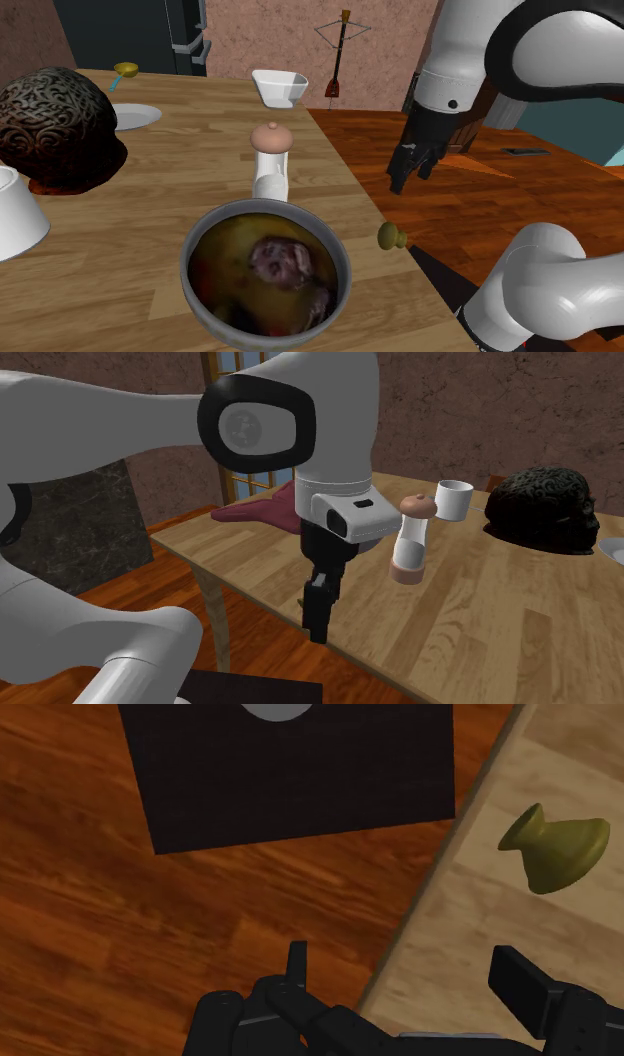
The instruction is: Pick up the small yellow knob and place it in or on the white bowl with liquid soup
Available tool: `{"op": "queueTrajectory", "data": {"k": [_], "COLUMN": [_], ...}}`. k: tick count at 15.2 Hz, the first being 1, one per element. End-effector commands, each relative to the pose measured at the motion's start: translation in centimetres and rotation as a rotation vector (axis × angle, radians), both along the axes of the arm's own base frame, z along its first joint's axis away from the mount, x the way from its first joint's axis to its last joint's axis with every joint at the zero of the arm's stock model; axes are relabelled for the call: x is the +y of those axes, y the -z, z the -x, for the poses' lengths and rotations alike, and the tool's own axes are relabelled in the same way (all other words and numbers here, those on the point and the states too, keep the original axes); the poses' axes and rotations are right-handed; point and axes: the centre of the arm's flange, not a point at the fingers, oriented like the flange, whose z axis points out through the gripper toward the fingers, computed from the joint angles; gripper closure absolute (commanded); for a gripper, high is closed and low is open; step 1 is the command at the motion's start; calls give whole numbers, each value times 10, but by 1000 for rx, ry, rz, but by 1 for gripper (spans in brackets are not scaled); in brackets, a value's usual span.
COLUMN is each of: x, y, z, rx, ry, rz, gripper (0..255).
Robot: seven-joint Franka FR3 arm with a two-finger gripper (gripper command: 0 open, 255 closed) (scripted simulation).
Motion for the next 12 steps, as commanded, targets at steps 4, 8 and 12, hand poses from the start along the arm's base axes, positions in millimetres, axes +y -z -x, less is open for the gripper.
{"op": "queueTrajectory", "data": {"k": [4,8,12], "x": [58,89,89], "y": [10,21,42], "z": [16,24,25], "rx": [31,48,48], "ry": [62,94,94], "rz": [-31,-48,-48], "gripper": [0,0,0]}}
